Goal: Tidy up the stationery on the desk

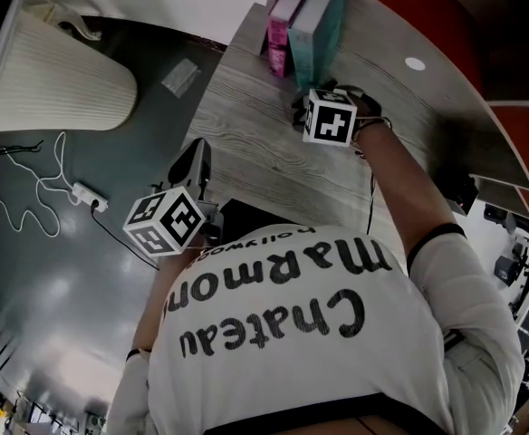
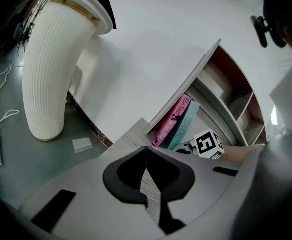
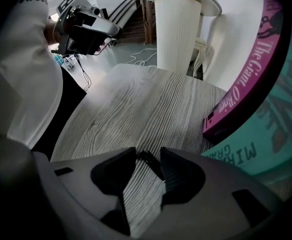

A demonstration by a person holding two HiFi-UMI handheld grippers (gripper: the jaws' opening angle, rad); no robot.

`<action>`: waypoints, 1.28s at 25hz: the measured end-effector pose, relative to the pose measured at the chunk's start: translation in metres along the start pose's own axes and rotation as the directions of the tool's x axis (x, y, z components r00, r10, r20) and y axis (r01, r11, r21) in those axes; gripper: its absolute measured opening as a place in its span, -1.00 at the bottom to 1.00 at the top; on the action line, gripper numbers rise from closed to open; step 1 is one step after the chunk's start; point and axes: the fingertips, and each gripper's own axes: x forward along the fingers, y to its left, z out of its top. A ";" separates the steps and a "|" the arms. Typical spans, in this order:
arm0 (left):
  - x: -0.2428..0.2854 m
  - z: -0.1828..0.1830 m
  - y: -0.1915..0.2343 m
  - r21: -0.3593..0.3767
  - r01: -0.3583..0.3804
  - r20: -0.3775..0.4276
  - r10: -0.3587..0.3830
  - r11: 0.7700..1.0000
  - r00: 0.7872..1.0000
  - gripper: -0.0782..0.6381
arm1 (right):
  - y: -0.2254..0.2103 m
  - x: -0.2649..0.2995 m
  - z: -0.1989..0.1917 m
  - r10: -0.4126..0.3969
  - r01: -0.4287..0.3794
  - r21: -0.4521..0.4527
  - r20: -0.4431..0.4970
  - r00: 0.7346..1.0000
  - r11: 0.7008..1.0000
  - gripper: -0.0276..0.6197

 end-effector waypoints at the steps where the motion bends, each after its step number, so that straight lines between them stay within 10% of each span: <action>1: 0.000 0.000 0.000 0.000 0.000 0.000 0.000 1.000 1.000 -0.74 | 0.000 0.000 0.000 0.001 -0.001 -0.002 0.003 1.000 1.000 -0.39; 21: -0.010 -0.009 -0.003 -0.023 -0.019 0.019 0.019 1.000 1.000 -0.74 | 0.001 -0.002 -0.001 -0.029 0.031 -0.019 0.062 0.998 0.999 -0.70; 32: -0.011 -0.008 -0.008 -0.015 -0.009 0.026 0.010 1.000 1.000 -0.74 | -0.008 -0.027 0.022 -0.096 0.065 0.144 0.223 0.970 0.987 -0.71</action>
